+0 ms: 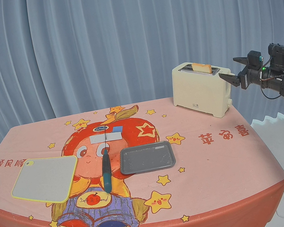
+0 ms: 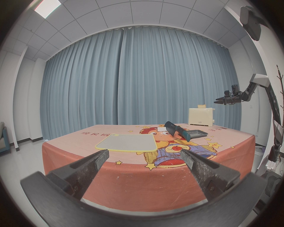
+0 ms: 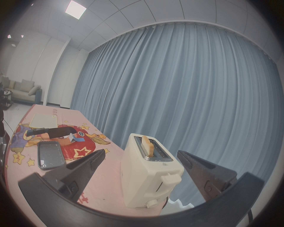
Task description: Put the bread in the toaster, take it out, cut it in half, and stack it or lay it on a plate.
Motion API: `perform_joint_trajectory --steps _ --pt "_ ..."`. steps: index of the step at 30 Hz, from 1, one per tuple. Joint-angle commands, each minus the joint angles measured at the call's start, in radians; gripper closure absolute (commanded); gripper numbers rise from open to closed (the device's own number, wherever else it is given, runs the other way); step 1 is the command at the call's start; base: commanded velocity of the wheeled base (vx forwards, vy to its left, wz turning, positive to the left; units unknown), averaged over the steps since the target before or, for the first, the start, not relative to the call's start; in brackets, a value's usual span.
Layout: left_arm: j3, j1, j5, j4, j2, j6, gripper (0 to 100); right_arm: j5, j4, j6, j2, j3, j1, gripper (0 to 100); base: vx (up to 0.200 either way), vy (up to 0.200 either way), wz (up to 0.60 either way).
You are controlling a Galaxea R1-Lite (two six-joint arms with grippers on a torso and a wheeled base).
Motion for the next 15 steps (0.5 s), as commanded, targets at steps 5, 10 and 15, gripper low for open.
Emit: perform_joint_trajectory --steps 5,10,15 --pt "0.008 0.0 0.0 0.0 0.002 0.0 0 0.009 0.008 -0.018 0.15 -0.154 0.001 0 0.0 0.0 0.0" --pt "0.008 0.0 0.0 0.0 0.002 0.0 0 0.012 0.051 -0.009 0.19 -0.233 0.009 0 0.0 0.0 0.0" --pt "0.008 0.0 0.0 0.0 0.002 0.0 0 0.012 0.157 0.006 0.248 -0.368 0.012 0 0.0 0.0 0.0"
